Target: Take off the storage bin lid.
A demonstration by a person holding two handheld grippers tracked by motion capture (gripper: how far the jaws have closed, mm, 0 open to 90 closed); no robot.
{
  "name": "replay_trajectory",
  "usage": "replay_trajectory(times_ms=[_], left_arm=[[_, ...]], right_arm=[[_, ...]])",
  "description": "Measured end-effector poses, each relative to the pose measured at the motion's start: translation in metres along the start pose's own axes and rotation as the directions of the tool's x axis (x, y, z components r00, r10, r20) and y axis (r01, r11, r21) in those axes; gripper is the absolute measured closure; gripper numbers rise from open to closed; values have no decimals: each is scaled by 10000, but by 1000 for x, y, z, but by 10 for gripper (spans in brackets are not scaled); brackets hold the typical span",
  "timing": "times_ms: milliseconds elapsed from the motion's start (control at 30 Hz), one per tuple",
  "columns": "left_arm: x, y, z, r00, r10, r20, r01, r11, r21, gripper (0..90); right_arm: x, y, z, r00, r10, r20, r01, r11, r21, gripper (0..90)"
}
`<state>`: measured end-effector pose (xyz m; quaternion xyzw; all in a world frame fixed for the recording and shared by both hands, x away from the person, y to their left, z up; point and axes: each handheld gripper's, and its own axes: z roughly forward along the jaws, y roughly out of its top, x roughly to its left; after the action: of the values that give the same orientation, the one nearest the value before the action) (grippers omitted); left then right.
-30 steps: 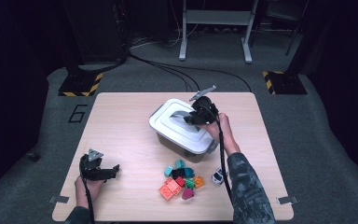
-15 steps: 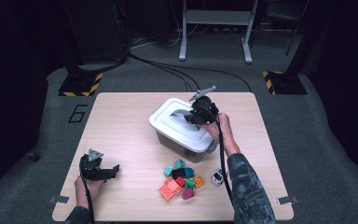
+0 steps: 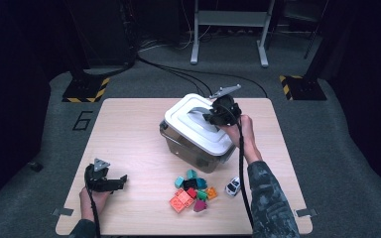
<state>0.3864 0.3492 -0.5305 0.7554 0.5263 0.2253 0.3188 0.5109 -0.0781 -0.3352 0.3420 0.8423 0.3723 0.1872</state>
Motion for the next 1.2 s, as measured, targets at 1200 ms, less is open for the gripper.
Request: replay_trajectory(times_ms=[1200], left_arm=[[-1,0,0,10000,-49,-6,49,9999,-89,35]], right_arm=[[-89,-62,-75,8892,2983,3469,-2896,9540,-779,676]])
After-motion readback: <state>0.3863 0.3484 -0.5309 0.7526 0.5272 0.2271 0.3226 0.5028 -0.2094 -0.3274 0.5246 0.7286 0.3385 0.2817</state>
